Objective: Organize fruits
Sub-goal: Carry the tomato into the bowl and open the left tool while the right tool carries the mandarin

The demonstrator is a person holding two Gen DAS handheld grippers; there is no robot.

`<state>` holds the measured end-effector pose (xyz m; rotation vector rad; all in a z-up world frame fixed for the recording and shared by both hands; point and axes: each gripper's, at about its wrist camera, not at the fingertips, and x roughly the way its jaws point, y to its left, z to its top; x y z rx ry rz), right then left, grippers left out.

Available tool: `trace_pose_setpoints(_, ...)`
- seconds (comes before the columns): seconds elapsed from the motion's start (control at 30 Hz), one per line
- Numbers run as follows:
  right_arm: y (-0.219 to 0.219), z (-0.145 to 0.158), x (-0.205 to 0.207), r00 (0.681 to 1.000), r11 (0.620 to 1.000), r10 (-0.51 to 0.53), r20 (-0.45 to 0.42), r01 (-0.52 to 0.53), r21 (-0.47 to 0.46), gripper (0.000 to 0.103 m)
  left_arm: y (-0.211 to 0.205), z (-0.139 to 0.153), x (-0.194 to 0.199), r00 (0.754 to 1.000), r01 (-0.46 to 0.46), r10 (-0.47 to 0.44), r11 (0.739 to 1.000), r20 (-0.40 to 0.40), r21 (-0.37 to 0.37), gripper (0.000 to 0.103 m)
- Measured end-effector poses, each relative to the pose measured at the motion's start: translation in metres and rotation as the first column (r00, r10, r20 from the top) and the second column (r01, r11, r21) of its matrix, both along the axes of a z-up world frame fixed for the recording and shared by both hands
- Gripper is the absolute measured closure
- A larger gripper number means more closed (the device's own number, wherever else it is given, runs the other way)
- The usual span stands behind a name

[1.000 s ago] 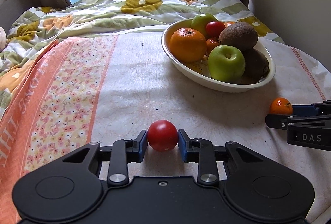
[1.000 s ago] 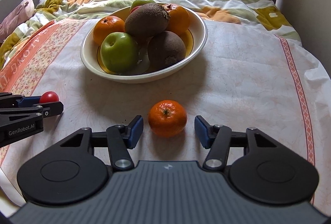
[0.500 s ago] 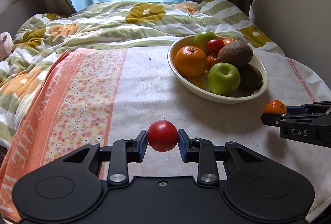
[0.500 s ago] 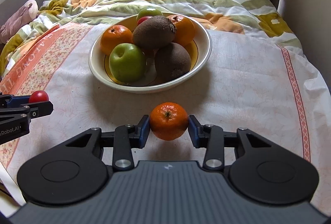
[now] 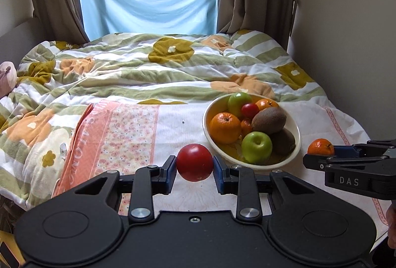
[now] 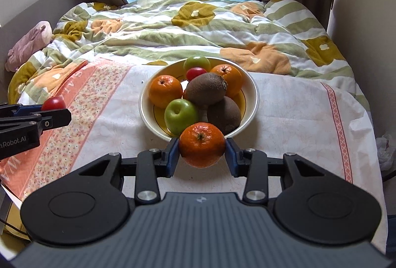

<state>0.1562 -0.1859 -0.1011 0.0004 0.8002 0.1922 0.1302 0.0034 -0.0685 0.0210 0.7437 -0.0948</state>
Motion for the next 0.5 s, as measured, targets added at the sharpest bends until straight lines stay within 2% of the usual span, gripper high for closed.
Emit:
trace_pose_setpoints(0.23, 0.007, 0.031, 0.007, 0.998, 0.998, -0.054, 0.037, 0.053, 0.036, 0.049, 0.012, 0.027, 0.014, 0.996, 0.071, -0.072, 0.997, 0.062, 0.010, 0.068)
trace_pose_setpoints(0.5, 0.009, 0.040, 0.034, 0.996, 0.997, -0.069, 0.054, 0.068, 0.018, 0.049, 0.007, 0.031, 0.048, 0.990, 0.120, -0.120, 0.993, 0.073, 0.005, 0.068)
